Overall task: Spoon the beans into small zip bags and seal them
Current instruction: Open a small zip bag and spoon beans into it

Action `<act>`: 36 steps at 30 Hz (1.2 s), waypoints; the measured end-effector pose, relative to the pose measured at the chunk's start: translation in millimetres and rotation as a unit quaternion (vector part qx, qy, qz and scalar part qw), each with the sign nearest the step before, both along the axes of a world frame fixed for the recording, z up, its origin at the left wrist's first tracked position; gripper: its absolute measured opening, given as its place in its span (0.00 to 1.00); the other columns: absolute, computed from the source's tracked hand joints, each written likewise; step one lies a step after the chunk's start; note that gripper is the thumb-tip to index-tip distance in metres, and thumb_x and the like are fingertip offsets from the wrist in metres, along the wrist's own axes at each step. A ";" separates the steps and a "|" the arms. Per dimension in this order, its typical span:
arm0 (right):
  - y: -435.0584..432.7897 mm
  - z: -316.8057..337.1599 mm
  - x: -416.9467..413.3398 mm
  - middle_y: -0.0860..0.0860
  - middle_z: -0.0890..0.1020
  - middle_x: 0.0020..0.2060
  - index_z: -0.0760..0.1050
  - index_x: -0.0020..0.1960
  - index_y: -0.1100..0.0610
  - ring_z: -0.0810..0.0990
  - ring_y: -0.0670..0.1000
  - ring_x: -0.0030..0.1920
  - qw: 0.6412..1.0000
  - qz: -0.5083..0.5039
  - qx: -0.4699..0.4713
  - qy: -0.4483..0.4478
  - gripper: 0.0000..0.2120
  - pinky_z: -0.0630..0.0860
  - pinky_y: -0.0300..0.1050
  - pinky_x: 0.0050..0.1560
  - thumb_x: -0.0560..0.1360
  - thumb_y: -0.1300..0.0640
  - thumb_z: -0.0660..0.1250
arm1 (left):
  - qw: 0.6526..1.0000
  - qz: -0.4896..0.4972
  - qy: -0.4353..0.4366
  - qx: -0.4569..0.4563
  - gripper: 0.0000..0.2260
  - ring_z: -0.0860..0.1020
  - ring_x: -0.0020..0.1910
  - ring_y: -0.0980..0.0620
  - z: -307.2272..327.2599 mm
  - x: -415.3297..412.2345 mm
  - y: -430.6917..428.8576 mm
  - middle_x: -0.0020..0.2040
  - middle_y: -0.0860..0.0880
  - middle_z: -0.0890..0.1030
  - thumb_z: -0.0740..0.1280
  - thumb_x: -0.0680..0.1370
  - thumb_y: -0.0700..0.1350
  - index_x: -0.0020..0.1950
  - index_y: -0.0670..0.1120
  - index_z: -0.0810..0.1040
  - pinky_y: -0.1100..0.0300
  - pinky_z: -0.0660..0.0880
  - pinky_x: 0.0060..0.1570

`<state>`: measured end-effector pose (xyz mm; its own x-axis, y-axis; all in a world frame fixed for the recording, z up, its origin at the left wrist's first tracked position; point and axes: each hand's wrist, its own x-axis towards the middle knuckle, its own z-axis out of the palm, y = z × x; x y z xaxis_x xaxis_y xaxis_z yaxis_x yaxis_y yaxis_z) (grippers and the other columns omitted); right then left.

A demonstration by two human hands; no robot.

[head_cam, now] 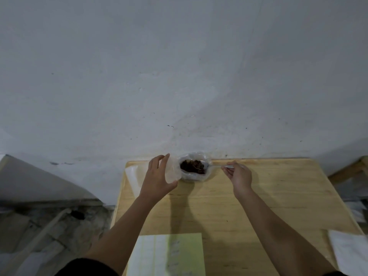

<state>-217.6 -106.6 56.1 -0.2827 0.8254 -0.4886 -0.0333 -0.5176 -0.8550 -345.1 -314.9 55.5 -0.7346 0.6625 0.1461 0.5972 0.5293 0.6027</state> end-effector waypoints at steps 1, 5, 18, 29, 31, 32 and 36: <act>4.3 4.6 4.2 0.59 0.77 0.35 0.74 0.36 0.64 0.81 0.54 0.34 1.000 0.001 0.004 0.004 0.14 0.79 0.35 0.30 0.79 0.62 0.59 | 1.000 -0.003 0.001 -0.002 0.39 0.61 0.68 0.48 1.3 1.8 4.2 0.68 0.46 0.64 0.75 0.68 0.48 0.74 0.45 0.61 0.58 0.62 0.65; 17.0 26.7 19.6 0.61 0.77 0.35 0.75 0.36 0.65 0.82 0.49 0.27 0.999 0.022 0.032 0.021 0.15 0.78 0.35 0.30 0.79 0.62 0.59 | 1.000 -0.020 0.001 0.000 0.39 0.62 0.68 0.46 8.3 9.8 25.8 0.68 0.44 0.65 0.75 0.67 0.48 0.73 0.43 0.61 0.52 0.65 0.67; 13.3 60.0 41.4 0.56 0.81 0.33 0.77 0.40 0.62 0.82 0.47 0.31 0.965 0.099 0.244 0.010 0.12 0.79 0.35 0.36 0.79 0.63 0.59 | 0.998 -0.060 -0.001 0.024 0.39 0.64 0.67 0.45 8.3 34.6 60.4 0.66 0.42 0.67 0.77 0.65 0.47 0.71 0.41 0.64 0.58 0.64 0.64; -17.9 11.1 6.4 0.56 0.83 0.40 0.78 0.46 0.54 0.82 0.56 0.44 0.913 0.214 0.331 -0.109 0.08 0.79 0.52 0.49 0.79 0.57 0.61 | 1.000 -0.010 -0.008 0.004 0.40 0.62 0.68 0.48 2.9 3.9 1.9 0.68 0.45 0.64 0.76 0.67 0.50 0.74 0.46 0.61 0.56 0.65 0.64; -23.9 1.3 -2.4 0.57 0.82 0.38 0.79 0.46 0.56 0.82 0.58 0.43 0.906 0.222 0.334 -0.137 0.09 0.78 0.55 0.48 0.79 0.58 0.61 | 1.000 -0.008 -0.007 0.007 0.40 0.61 0.68 0.48 3.6 -0.3 -8.7 0.69 0.45 0.63 0.76 0.67 0.49 0.74 0.46 0.60 0.56 0.63 0.65; -27.4 -2.2 -6.6 0.58 0.82 0.38 0.79 0.46 0.59 0.82 0.58 0.43 0.912 0.212 0.323 -0.140 0.09 0.78 0.56 0.49 0.79 0.59 0.60 | 1.000 -0.007 -0.010 0.007 0.40 0.61 0.68 0.49 4.1 -2.1 -13.6 0.69 0.46 0.63 0.76 0.67 0.50 0.74 0.46 0.60 0.57 0.62 0.65; -39.6 -12.6 -18.9 0.58 0.81 0.38 0.77 0.46 0.64 0.82 0.59 0.45 0.964 0.152 0.187 -0.113 0.09 0.79 0.51 0.52 0.79 0.63 0.59 | 0.999 -0.001 -0.032 0.001 0.41 0.60 0.69 0.50 2.1 -6.0 -28.6 0.70 0.47 0.62 0.75 0.67 0.53 0.75 0.48 0.58 0.61 0.59 0.64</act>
